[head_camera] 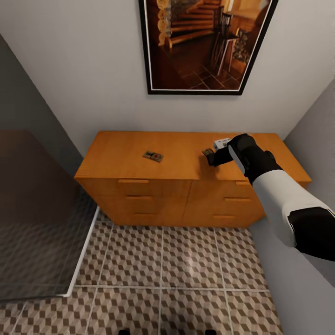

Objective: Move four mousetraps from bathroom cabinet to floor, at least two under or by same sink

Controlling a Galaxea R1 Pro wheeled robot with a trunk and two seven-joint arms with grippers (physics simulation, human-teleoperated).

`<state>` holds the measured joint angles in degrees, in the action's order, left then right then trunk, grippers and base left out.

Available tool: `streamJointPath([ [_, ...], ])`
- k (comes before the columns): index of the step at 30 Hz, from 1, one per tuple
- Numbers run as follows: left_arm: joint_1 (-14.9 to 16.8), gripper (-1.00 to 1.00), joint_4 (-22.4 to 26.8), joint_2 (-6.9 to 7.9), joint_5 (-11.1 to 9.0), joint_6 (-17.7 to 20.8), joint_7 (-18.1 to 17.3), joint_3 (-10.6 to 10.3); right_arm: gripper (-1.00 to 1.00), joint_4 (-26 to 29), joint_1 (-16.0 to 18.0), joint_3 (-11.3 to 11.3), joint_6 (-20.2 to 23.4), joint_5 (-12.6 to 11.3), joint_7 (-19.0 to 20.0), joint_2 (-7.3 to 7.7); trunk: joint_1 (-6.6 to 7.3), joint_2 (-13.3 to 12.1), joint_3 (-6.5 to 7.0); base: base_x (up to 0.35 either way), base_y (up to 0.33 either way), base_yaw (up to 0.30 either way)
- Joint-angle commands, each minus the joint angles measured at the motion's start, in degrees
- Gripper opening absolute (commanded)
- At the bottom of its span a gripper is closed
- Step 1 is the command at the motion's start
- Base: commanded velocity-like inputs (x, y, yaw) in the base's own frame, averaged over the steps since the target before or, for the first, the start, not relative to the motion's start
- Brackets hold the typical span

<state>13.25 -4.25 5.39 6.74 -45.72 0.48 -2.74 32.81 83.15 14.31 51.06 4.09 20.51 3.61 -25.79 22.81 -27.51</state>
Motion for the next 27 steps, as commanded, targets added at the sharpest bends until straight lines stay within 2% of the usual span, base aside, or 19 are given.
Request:
streamJointPath([
  [1,0.11,1.0,-0.23,-0.01,0.02,-0.34,0.05,-0.25,-1.0,0.07,0.04,0.28,0.18,0.33,0.41,0.08,0.0,0.1,-0.09,-0.333,0.0,0.0],
  [27,0.1,1.0,-0.23,-0.03,0.02,-0.34,0.05,-0.25,-1.0,-0.08,0.02,0.28,0.1,0.39,0.41,0.08,0.0,0.1,-0.09,-0.333,0.0,0.0],
])
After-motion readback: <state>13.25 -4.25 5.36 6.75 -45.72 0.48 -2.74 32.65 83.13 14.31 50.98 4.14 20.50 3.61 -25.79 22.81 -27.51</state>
